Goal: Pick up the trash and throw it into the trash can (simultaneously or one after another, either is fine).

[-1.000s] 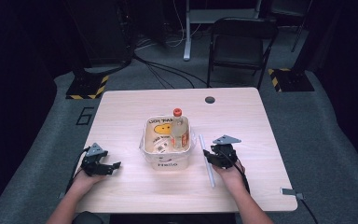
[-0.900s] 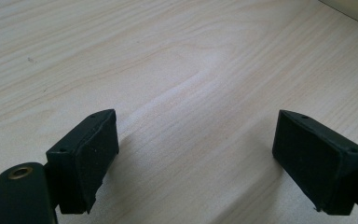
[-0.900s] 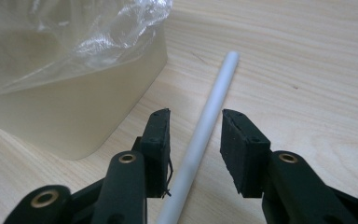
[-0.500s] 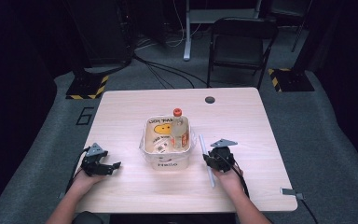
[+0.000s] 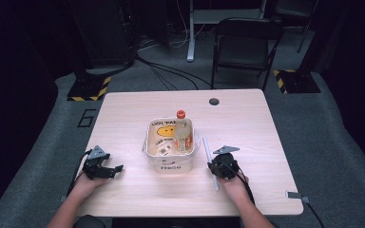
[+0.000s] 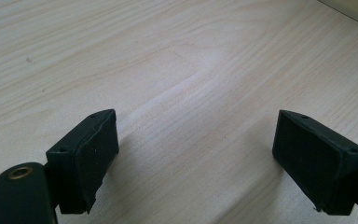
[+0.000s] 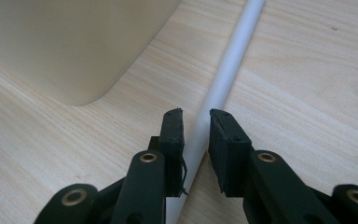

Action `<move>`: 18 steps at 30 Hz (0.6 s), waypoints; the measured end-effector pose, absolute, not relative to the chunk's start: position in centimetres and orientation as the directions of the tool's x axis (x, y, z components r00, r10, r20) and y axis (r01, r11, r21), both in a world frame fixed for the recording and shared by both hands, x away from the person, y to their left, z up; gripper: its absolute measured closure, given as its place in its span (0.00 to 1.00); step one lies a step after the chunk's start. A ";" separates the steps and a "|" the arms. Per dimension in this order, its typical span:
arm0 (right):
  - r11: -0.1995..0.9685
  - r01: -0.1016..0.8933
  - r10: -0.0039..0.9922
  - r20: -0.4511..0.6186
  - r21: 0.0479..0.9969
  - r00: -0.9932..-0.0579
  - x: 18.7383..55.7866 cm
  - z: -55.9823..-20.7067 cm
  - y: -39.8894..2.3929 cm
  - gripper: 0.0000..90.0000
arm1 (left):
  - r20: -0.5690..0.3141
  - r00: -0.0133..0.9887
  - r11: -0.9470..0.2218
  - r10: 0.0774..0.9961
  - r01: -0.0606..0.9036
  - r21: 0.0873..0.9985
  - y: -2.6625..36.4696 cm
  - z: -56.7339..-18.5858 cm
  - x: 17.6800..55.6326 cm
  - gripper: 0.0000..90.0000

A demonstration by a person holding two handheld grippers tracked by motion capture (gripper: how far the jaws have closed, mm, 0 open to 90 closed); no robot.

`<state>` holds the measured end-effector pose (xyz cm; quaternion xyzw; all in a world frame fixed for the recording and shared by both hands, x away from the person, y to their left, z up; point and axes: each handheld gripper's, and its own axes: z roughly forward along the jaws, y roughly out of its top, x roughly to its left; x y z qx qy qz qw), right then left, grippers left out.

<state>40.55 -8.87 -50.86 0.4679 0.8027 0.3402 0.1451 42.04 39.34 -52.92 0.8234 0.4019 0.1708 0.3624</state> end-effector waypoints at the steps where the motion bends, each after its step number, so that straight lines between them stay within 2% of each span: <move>1: 0.333 0.654 0.851 0.083 0.679 -0.519 40.5 -50.9 -8.8 0.83 | -0.011 0.619 -0.414 0.785 0.538 0.734 39.3 -52.9 42.0 0.16; 18: 0.287 0.682 0.883 0.091 0.673 -0.461 41.0 -51.3 -10.2 0.88 | -0.015 0.613 -0.401 0.790 0.535 0.743 39.2 -53.0 42.0 0.16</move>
